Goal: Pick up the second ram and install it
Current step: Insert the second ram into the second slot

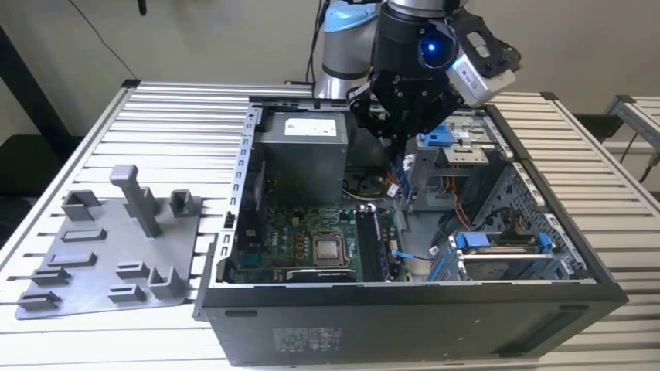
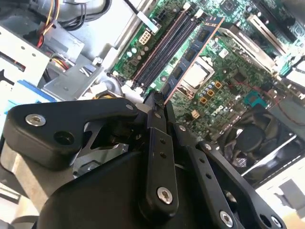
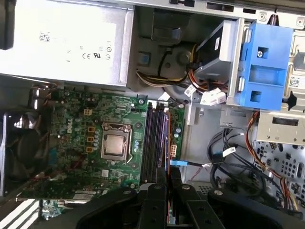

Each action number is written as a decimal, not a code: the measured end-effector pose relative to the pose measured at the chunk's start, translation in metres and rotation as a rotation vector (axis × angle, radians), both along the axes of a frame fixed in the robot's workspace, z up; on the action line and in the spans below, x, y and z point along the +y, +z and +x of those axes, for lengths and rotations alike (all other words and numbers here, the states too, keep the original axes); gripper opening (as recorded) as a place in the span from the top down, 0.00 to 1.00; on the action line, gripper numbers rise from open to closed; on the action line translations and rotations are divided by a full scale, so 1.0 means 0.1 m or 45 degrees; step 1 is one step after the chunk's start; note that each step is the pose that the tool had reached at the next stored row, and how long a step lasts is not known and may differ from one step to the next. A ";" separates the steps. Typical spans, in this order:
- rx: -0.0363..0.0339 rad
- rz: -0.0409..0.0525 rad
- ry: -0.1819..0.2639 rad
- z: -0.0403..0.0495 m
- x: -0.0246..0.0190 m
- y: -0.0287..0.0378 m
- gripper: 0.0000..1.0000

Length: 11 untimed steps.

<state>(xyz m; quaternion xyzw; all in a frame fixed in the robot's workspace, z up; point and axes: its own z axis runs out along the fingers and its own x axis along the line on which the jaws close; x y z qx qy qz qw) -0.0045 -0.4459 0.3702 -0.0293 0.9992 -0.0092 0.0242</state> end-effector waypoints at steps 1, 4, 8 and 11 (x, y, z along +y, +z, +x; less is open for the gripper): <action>0.0000 0.000 -0.014 0.000 0.001 -0.002 0.86; -0.0001 0.000 -0.055 0.000 0.003 -0.006 0.86; 0.0001 0.000 -0.104 0.000 0.008 -0.011 0.86; 0.0000 0.000 -0.116 0.000 0.012 -0.012 0.86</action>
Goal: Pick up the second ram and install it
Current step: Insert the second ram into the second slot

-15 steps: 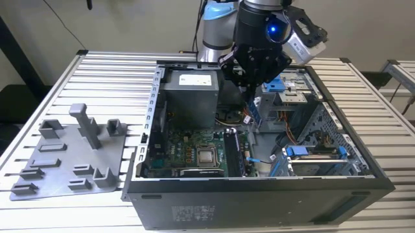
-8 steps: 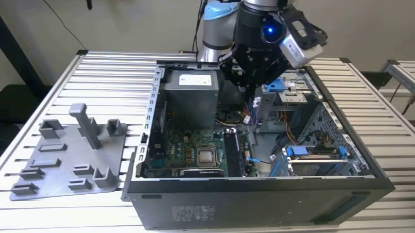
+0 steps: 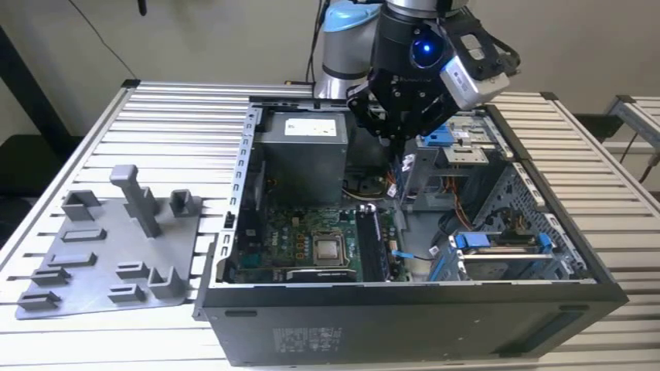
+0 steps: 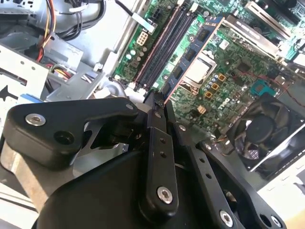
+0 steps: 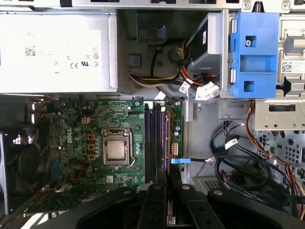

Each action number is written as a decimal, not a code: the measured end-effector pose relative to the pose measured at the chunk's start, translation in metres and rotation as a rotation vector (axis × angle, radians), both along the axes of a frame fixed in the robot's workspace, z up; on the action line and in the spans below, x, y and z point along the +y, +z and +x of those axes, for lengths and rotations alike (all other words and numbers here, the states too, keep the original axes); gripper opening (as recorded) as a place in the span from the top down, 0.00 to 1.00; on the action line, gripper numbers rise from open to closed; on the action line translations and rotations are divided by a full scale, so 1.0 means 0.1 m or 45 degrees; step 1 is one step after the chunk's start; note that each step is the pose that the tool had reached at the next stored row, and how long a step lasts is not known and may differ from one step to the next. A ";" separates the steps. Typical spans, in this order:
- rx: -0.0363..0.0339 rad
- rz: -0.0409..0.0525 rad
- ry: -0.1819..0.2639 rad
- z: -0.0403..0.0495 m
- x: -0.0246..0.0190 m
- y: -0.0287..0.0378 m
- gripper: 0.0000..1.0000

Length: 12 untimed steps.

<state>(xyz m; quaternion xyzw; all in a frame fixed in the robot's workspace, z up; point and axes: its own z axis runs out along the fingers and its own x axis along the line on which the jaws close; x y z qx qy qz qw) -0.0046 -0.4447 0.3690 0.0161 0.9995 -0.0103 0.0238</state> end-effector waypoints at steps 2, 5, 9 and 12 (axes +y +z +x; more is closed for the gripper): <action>0.0000 0.000 0.000 0.000 0.001 -0.001 0.86; -0.0001 0.000 0.000 0.000 0.001 -0.001 0.86; 0.0006 -0.001 0.000 0.001 0.003 -0.013 0.86; 0.0181 -0.001 0.001 0.015 0.003 -0.030 0.86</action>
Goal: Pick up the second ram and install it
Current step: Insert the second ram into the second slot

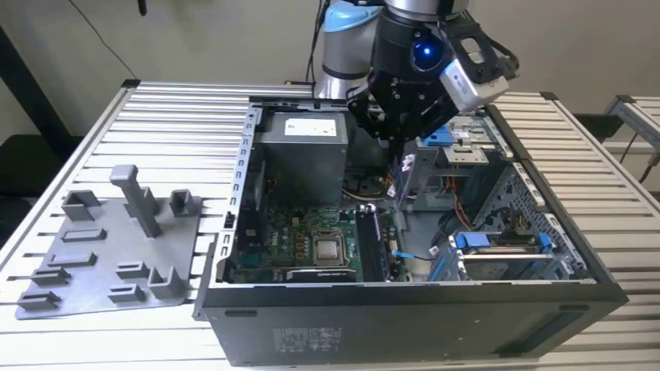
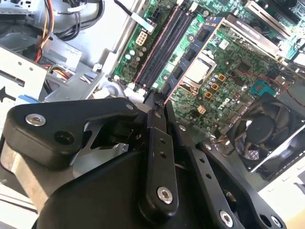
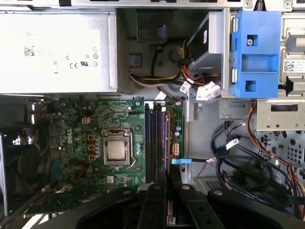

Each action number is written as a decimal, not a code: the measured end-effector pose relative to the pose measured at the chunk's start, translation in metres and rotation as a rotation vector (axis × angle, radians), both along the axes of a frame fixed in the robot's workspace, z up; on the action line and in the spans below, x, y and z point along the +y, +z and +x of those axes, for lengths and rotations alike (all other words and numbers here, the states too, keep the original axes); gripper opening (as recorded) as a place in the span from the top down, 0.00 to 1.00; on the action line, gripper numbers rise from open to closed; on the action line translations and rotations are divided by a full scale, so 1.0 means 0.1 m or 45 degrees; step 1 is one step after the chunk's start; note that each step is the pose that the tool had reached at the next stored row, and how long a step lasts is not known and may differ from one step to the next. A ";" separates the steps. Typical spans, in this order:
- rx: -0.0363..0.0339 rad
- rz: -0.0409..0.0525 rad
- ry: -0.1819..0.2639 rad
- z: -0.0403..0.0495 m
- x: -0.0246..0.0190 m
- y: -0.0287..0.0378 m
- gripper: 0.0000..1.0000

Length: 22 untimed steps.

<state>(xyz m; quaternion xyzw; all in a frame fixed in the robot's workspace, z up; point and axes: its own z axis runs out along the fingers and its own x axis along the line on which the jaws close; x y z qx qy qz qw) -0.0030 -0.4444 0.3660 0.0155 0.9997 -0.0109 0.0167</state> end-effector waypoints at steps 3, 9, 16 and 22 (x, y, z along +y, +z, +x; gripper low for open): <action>0.0180 0.002 0.003 0.022 -0.001 -0.012 0.86; 0.0183 0.067 0.006 0.025 0.000 -0.041 0.86; 0.0234 0.067 0.006 0.029 -0.001 -0.062 0.86; 0.0233 0.067 0.006 0.029 -0.001 -0.088 0.86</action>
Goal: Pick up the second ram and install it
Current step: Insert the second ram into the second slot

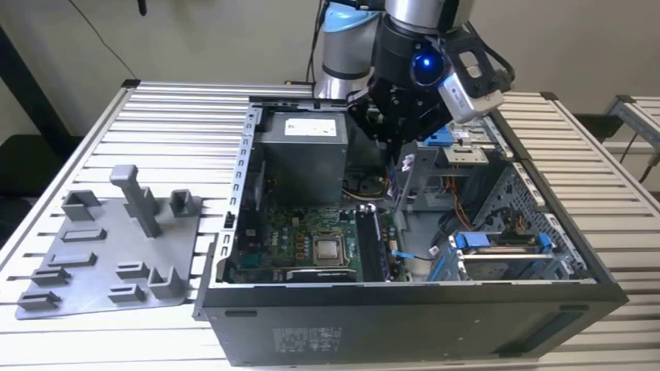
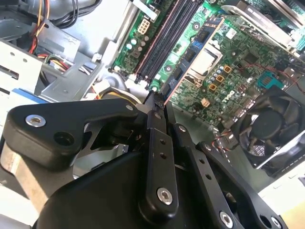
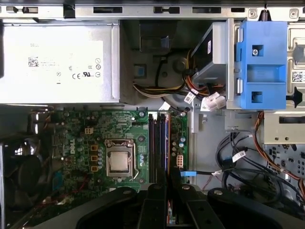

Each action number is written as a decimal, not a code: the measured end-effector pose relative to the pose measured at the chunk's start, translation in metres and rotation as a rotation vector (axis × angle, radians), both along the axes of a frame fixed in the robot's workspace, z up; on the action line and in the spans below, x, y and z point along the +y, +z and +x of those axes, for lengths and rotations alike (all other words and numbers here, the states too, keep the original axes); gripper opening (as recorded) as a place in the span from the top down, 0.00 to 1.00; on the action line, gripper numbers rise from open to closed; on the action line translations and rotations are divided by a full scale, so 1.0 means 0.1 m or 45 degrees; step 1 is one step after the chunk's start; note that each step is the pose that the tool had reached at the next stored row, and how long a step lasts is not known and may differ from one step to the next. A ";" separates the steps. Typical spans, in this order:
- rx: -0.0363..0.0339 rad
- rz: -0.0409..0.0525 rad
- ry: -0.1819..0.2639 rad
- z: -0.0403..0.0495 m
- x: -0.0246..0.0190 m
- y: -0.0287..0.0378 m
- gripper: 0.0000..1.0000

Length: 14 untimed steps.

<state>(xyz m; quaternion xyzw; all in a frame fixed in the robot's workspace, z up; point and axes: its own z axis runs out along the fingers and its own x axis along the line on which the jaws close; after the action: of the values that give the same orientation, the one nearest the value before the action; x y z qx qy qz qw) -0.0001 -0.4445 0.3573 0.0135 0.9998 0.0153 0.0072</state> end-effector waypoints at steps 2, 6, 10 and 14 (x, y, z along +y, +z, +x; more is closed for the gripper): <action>0.0000 0.000 0.000 0.000 0.000 -0.010 0.86; 0.0000 0.000 0.000 0.000 0.000 -0.033 0.86; 0.0000 0.000 0.000 0.001 0.000 -0.062 0.86; 0.0000 0.000 0.000 0.005 0.000 -0.096 0.86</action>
<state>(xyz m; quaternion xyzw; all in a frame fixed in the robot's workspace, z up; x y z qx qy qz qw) 0.0003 -0.4445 0.3477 0.0136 0.9998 0.0153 0.0071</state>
